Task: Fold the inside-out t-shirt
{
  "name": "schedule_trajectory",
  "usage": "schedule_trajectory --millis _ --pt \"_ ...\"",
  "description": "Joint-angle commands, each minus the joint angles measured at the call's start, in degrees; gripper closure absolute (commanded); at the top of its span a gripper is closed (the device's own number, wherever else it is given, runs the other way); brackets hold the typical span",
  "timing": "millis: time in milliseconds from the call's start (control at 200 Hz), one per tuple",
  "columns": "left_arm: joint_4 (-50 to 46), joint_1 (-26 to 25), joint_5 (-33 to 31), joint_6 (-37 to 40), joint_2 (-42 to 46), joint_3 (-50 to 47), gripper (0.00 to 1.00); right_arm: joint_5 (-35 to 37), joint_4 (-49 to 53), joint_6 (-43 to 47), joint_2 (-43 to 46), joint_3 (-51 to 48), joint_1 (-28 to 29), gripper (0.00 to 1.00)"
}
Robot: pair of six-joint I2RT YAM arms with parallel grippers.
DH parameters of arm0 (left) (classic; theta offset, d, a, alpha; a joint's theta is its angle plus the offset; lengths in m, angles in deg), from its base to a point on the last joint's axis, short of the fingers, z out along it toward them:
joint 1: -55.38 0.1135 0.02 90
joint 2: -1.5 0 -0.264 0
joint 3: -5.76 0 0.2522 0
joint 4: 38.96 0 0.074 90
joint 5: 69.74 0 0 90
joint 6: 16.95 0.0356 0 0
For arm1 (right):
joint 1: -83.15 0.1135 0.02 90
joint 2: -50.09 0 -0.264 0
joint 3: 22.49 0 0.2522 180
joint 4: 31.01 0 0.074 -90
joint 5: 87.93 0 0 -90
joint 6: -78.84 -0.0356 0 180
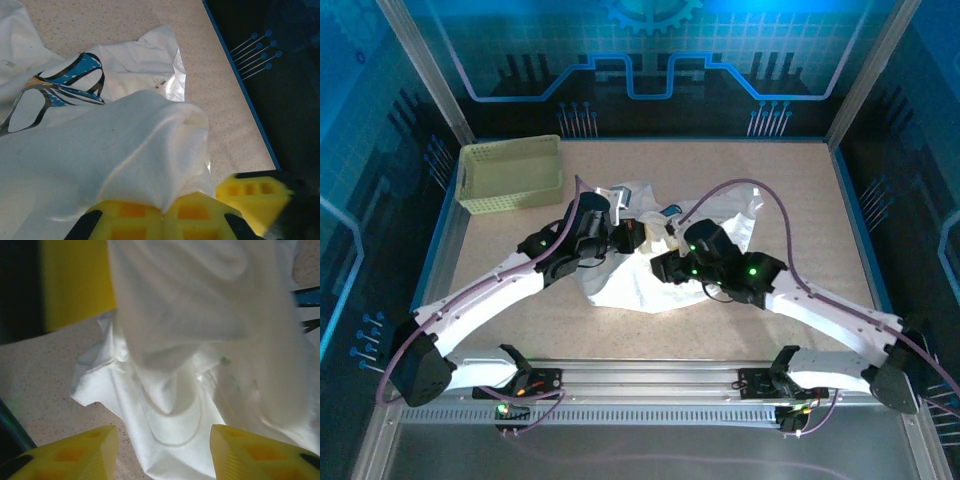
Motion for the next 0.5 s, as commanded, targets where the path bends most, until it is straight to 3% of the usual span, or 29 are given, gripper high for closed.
schedule_trajectory --millis 0,120,275,400,495 --pt "0.3 -0.1 3.8 -0.8 1.0 1.4 1.00 0.8 -2.9 0.8 -3.7 3.5 0.5 0.53" --pt "4.3 -0.4 7.1 0.5 3.0 -1.7 1.00 1.3 -2.8 2.6 -7.1 6.9 0.5 0.62" --pt "3.8 -0.2 4.8 1.8 5.7 -3.3 1.00 2.8 -0.7 3.7 -8.6 9.3 0.2 0.88" --pt "-1.8 2.0 -1.1 1.2 6.7 -1.2 1.00 4.3 -0.2 5.1 -6.7 5.5 0.2 0.90" --pt "-1.9 4.4 0.2 1.2 7.5 -0.9 1.00 6.8 0.1 5.3 -5.4 0.9 -0.3 0.90"
